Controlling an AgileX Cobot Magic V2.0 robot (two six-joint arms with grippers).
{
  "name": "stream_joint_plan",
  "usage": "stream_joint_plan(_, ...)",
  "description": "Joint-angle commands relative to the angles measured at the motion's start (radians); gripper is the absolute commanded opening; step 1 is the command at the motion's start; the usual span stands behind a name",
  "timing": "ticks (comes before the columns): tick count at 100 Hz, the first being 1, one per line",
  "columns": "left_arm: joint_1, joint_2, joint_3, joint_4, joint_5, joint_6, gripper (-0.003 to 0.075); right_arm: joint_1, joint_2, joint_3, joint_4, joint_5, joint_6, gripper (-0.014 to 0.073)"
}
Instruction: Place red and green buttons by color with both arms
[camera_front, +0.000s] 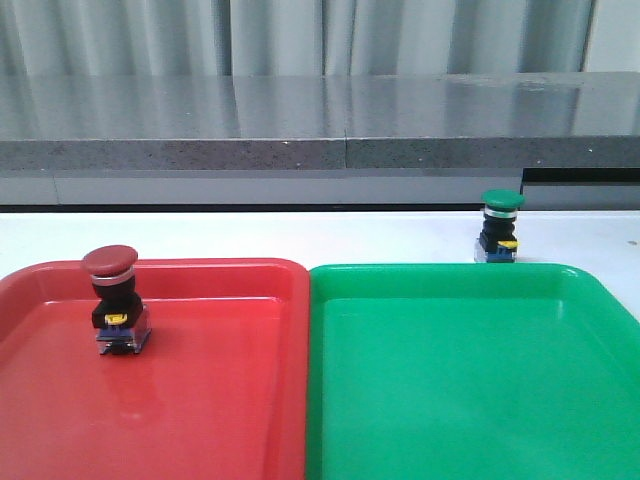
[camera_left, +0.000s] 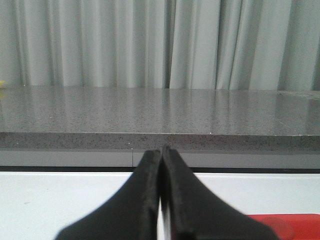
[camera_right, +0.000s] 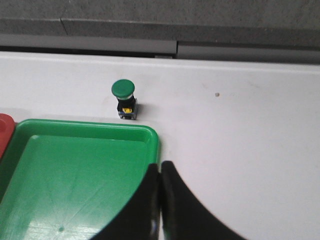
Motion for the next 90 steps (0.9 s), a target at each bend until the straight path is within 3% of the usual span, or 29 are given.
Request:
stream_joint_plan(1, 0.005, -0.031, 0.041, -0.007, -0.077, -0.004, -0.0020, -0.009, 0.056, -0.037, 0.006, -0.065, -0.002, -0.0109)
stream_joint_plan(15, 0.005, -0.031, 0.041, -0.007, -0.077, -0.004, -0.0019, -0.009, 0.108, -0.037, 0.006, -0.051, -0.002, -0.0103)
stream_joint_plan(22, 0.005, -0.031, 0.041, -0.007, -0.077, -0.004, -0.0019, -0.009, 0.120, -0.037, 0.007, -0.046, -0.002, -0.0055)
stream_joint_plan(29, 0.005, -0.031, 0.041, -0.007, -0.077, -0.004, -0.0019, -0.009, 0.124, -0.037, 0.007, -0.046, -0.002, 0.0052)
stream_joint_plan(48, 0.005, -0.031, 0.041, -0.007, -0.077, -0.004, -0.0019, -0.009, 0.124, -0.037, 0.035, -0.050, -0.002, 0.0491)
stream_joint_plan(55, 0.005, -0.031, 0.041, -0.007, -0.077, -0.004, -0.0019, -0.009, 0.124, -0.037, 0.068, -0.050, -0.002, 0.0579)
stream_joint_plan(90, 0.005, -0.031, 0.041, -0.007, -0.077, -0.004, -0.0019, -0.006, 0.266, -0.109, 0.134, -0.075, -0.054, 0.0601)
